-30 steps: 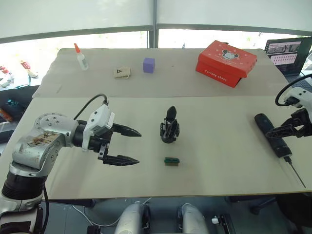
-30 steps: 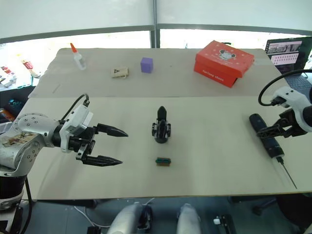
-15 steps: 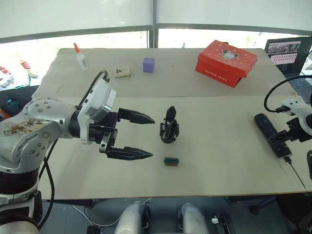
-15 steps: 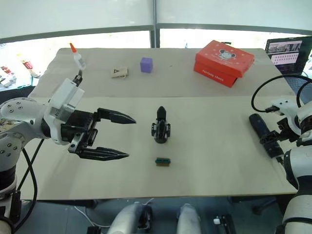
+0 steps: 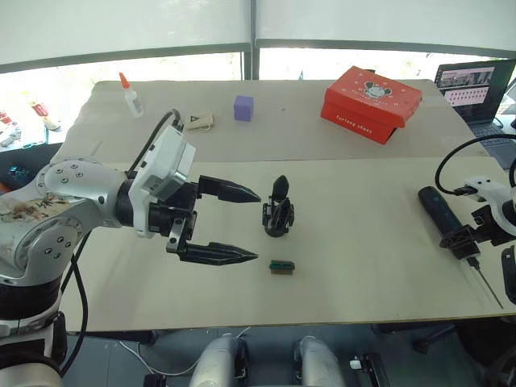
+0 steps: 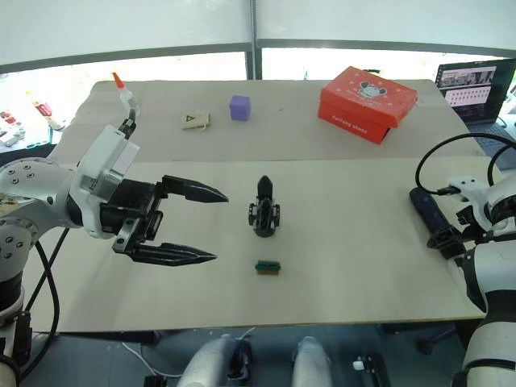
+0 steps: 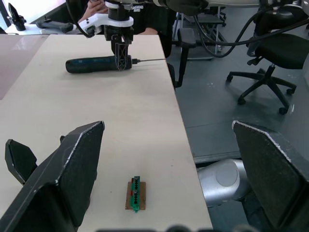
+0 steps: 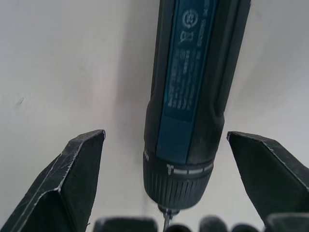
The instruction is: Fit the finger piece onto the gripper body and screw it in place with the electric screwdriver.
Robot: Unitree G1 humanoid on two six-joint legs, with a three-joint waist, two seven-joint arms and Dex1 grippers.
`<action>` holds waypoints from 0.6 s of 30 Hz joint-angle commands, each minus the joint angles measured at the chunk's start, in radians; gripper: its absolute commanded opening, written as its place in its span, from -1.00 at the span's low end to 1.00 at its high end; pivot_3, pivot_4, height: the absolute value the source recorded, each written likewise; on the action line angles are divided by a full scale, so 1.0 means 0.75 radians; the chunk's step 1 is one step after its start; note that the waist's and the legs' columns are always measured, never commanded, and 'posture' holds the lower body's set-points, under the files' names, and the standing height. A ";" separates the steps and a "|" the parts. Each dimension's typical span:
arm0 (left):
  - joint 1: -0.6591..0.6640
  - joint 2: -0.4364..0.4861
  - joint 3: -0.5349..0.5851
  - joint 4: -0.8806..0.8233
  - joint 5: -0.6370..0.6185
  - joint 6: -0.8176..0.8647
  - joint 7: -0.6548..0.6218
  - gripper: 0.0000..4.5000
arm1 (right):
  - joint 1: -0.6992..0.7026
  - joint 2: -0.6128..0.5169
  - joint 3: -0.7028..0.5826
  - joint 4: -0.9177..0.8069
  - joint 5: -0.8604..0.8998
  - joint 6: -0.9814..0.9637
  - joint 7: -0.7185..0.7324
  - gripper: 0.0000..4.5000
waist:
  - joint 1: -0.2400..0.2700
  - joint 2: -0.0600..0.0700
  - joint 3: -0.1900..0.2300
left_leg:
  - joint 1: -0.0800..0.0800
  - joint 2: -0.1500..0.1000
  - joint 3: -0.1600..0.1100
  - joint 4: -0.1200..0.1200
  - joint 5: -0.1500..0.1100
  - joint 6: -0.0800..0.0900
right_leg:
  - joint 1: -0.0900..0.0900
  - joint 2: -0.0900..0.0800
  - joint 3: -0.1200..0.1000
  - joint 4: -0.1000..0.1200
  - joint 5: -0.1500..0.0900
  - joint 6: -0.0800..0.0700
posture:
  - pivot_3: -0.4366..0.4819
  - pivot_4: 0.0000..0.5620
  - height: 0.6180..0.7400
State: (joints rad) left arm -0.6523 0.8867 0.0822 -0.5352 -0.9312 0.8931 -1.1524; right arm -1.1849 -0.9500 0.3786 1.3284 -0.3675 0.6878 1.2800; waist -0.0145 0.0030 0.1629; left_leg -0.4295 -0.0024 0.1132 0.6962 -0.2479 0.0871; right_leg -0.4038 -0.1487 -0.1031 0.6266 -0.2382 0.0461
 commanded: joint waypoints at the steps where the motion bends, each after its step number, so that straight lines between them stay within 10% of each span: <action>1: -0.034 0.022 -0.007 -0.016 0.009 -0.038 -0.012 1.00 | 0.019 0.006 -0.030 0.009 0.003 0.014 -0.035 0.76 | 0.000 0.000 0.000 | 0.000 0.000 0.000 0.000 0.000 0.000 | 0.000 0.000 0.000 0.000 0.000 0.000 | -0.05 -0.47 1.00; 7: -0.057 0.033 -0.021 -0.001 0.011 -0.044 -0.013 1.00 | 0.053 0.023 -0.018 0.005 -0.023 -0.010 -0.032 -0.13 | -0.002 0.000 0.000 | 0.001 0.000 0.000 0.000 0.000 0.000 | 0.000 0.001 0.001 0.000 0.000 0.000 | -0.05 -0.47 1.00; 18: -0.034 0.036 -0.033 0.013 0.028 -0.062 -0.023 1.00 | 0.073 -0.007 -0.067 -0.058 0.030 -0.276 0.059 -0.15 | -0.005 0.000 0.000 | 0.003 0.000 0.001 0.000 0.000 0.000 | 0.002 0.001 0.002 0.000 0.000 0.000 | -0.05 -0.47 1.00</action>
State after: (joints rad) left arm -0.6730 0.9024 0.0535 -0.5272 -0.9162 0.8710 -1.1620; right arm -1.1287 -0.9465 0.3518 1.3179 -0.3709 0.5580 1.2762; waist -0.0180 0.0027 0.1629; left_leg -0.4266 -0.0021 0.1140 0.6958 -0.2479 0.0870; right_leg -0.4023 -0.1475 -0.1013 0.6264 -0.2382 0.0461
